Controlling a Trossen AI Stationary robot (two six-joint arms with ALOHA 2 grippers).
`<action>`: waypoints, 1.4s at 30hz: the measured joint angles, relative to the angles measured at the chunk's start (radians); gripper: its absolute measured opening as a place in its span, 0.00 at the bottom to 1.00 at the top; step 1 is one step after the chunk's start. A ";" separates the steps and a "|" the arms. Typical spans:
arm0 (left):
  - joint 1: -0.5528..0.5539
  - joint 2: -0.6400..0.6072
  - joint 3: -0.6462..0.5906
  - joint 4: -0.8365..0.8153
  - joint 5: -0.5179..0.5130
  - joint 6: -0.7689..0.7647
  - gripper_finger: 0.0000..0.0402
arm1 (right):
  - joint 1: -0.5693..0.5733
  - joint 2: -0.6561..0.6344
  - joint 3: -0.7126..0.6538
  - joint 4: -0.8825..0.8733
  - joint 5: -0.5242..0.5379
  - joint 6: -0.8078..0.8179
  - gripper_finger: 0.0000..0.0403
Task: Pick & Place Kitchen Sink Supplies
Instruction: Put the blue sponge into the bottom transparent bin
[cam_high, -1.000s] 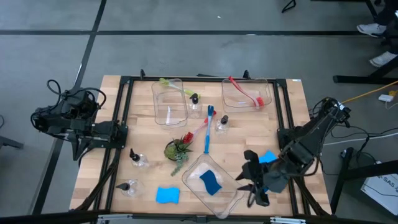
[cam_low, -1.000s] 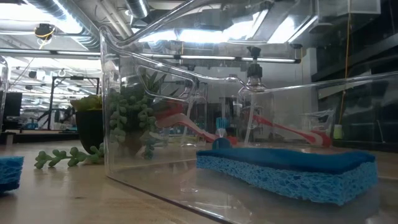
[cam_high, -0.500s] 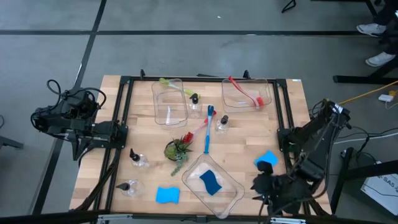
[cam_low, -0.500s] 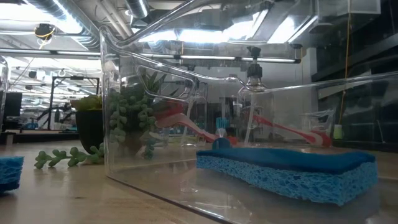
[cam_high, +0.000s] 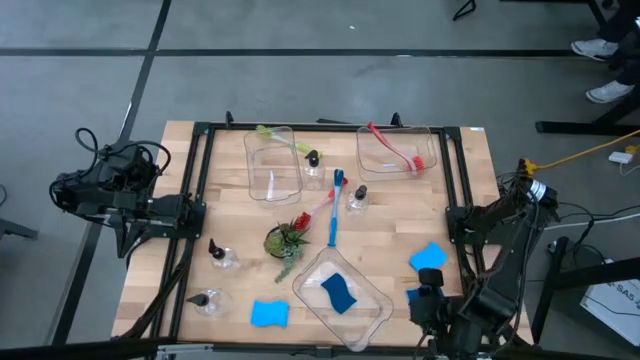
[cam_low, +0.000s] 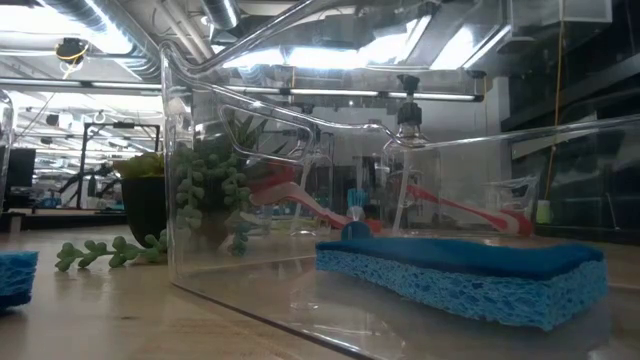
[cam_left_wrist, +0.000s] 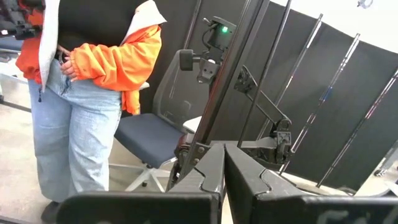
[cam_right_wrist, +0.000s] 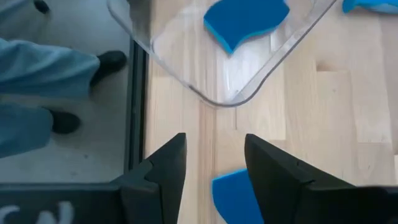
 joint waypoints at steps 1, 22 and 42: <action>0.000 0.000 0.000 0.000 0.000 0.000 0.02 | 0.000 0.007 0.000 -0.003 -0.006 0.000 0.40; 0.000 0.000 0.000 0.000 0.000 0.000 0.02 | 0.119 0.027 -0.360 0.186 -0.134 0.065 0.40; 0.000 0.000 0.000 0.000 0.000 0.000 0.02 | 0.111 0.022 -0.606 0.441 -0.151 -0.024 0.35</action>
